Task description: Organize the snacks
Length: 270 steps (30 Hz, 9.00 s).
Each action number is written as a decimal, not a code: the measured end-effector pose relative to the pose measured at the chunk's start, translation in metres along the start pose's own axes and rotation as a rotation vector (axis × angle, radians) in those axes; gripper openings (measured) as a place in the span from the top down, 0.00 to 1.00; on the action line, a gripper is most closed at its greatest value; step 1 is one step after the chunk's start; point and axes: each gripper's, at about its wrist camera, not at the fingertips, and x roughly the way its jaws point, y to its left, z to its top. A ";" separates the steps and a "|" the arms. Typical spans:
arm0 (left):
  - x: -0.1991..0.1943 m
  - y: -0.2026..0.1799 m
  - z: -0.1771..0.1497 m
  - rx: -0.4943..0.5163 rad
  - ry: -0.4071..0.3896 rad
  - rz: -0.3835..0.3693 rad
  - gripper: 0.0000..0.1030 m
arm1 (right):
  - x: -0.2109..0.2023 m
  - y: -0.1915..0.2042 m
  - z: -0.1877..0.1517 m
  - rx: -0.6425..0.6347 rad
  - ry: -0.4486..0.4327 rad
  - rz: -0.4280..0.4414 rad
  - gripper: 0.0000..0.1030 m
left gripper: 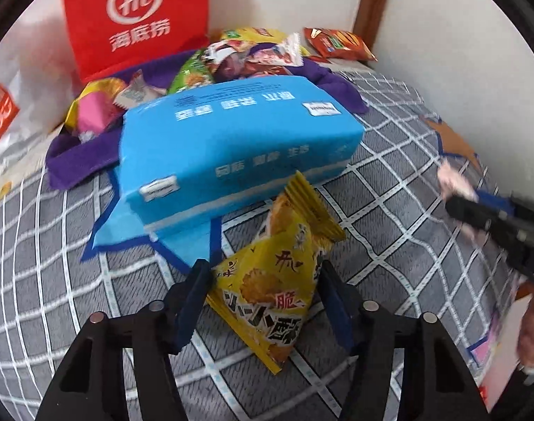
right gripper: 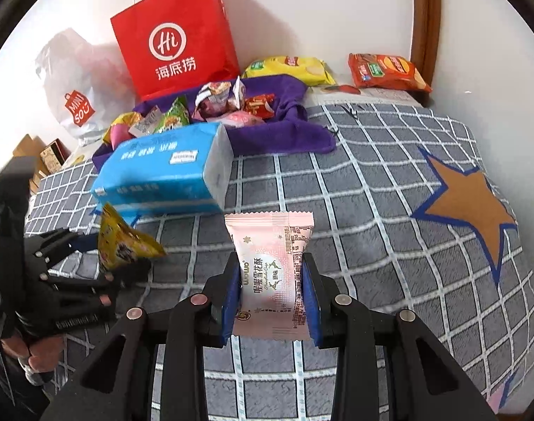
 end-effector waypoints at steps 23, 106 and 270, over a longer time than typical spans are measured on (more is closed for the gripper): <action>-0.088 0.015 -0.045 -0.140 -0.105 0.005 0.47 | -0.044 0.044 -0.033 -0.040 -0.033 0.039 0.68; 0.001 0.139 0.181 -0.282 -0.068 -0.019 0.47 | 0.107 0.067 0.221 -0.172 0.008 0.031 0.67; -0.247 -0.038 -0.035 -0.196 -0.251 0.164 0.07 | -0.225 0.062 -0.023 -0.009 -0.235 -0.092 0.06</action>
